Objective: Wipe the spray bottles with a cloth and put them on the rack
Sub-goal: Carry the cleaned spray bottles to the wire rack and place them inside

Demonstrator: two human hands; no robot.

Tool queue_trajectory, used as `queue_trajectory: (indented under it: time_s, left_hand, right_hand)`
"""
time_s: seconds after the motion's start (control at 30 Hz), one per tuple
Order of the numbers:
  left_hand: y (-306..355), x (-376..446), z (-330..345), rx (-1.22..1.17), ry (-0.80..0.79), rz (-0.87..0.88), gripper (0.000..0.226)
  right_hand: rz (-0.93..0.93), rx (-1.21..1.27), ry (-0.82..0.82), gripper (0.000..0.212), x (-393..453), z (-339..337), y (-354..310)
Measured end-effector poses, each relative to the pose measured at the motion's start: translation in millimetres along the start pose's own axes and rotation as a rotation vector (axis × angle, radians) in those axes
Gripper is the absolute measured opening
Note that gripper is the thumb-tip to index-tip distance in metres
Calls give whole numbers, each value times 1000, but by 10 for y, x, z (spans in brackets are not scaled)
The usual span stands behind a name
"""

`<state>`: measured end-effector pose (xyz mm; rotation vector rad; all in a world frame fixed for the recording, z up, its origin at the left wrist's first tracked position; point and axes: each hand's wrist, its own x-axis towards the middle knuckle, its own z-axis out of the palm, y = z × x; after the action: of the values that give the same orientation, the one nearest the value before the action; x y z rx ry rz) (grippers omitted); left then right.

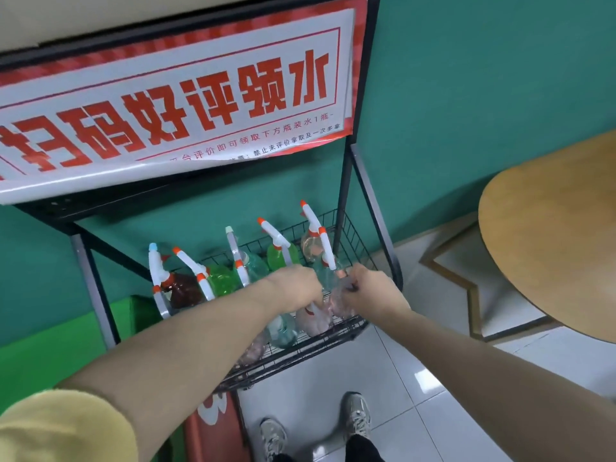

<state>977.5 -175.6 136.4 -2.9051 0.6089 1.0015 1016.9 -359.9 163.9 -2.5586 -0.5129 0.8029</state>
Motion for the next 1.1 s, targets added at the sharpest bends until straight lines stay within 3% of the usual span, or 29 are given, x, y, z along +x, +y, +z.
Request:
queue_trajectory:
  time_s: [0.13, 0.3, 0.43, 0.57, 0.67, 0.77, 0.87, 0.97, 1.1]
  left_hand:
    - [-86, -9, 43, -1, 2, 77, 40]
    - [-135, -65, 63, 53, 68, 124, 41]
    - [-102, -91, 75, 2, 91, 108, 35]
    - [-145, -150, 112, 40, 143, 137, 33]
    - [-164, -238, 48, -3, 198, 119, 41]
    - [-191, -332, -36, -213, 398, -138, 47]
    - [-264, -277, -92, -625, 671, -584, 25]
    - [-416, -73, -117, -967, 635, -903, 42]
    - [-602, 125, -176, -958, 456, -1030, 62]
  right_hand:
    - [-23, -89, -64, 8, 5, 139, 1]
    - [28, -74, -21, 5, 181, 199, -36]
    - [34, -86, 0, 24, 257, 199, -82]
    - [71, -36, -37, 27, 243, 197, -47]
    - [60, -40, 23, 51, 275, 90, -22]
    - [24, -53, 103, 65, 421, -71, -53]
    - [-7, -54, 82, 67, 660, -184, -161]
    - [-82, -111, 86, 56, 969, -247, -341]
    - [-73, -238, -8, 48, 1429, -250, -561]
